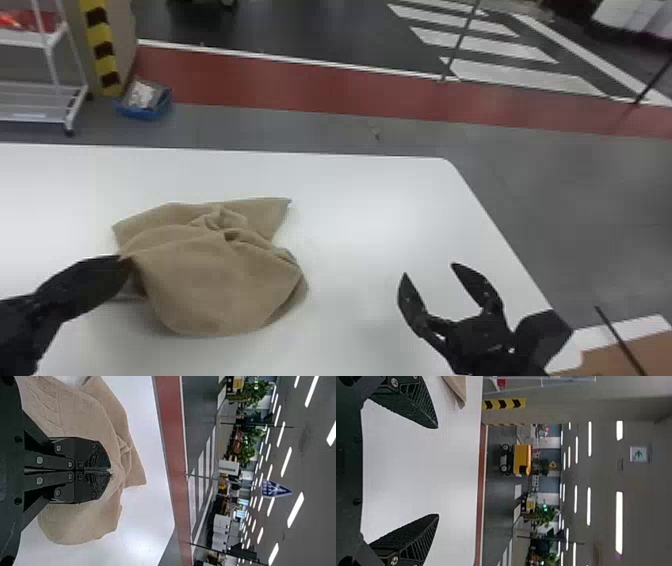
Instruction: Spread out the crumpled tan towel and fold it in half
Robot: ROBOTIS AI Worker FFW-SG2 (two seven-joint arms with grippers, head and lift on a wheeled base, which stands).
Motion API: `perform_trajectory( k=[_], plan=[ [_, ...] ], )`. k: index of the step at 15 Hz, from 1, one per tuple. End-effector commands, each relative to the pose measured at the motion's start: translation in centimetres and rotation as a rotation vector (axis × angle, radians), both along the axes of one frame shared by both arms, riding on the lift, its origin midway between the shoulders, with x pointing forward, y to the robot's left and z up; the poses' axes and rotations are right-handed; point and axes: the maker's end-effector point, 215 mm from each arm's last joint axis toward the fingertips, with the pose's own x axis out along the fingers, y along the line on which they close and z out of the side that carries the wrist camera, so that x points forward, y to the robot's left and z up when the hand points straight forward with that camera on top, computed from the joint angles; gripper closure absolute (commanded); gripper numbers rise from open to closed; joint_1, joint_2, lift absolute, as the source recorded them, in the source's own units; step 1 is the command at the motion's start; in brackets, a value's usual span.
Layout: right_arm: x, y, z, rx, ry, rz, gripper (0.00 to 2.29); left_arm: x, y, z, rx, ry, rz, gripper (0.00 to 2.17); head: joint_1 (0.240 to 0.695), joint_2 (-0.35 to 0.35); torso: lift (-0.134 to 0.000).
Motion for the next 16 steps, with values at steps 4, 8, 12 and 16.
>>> perform_trajectory(
  k=[4, 8, 12, 16],
  plan=[
    [0.8, 11.7, -2.2, -0.331, 0.061, 0.358, 0.09, 0.2, 1.6, -0.2, -0.007, 0.021, 0.03, 1.89, 0.695, -0.083, -0.12],
    [2.5, 15.3, -4.4, -0.538, 0.132, 0.508, 0.12, 0.2, 2.4, -0.3, -0.015, 0.041, 0.04, 1.89, 0.695, 0.018, -0.12],
    [3.9, 16.5, -5.6, -0.582, 0.248, 0.63, 0.15, 0.1, 2.1, -0.3, -0.019, 0.045, 0.034, 1.89, 0.695, 0.057, -0.12],
    [3.5, 16.9, -6.1, -0.643, 0.302, 0.723, 0.19, 0.0, 2.0, -0.4, -0.021, 0.053, 0.034, 1.89, 0.695, 0.074, -0.12]
  ],
)
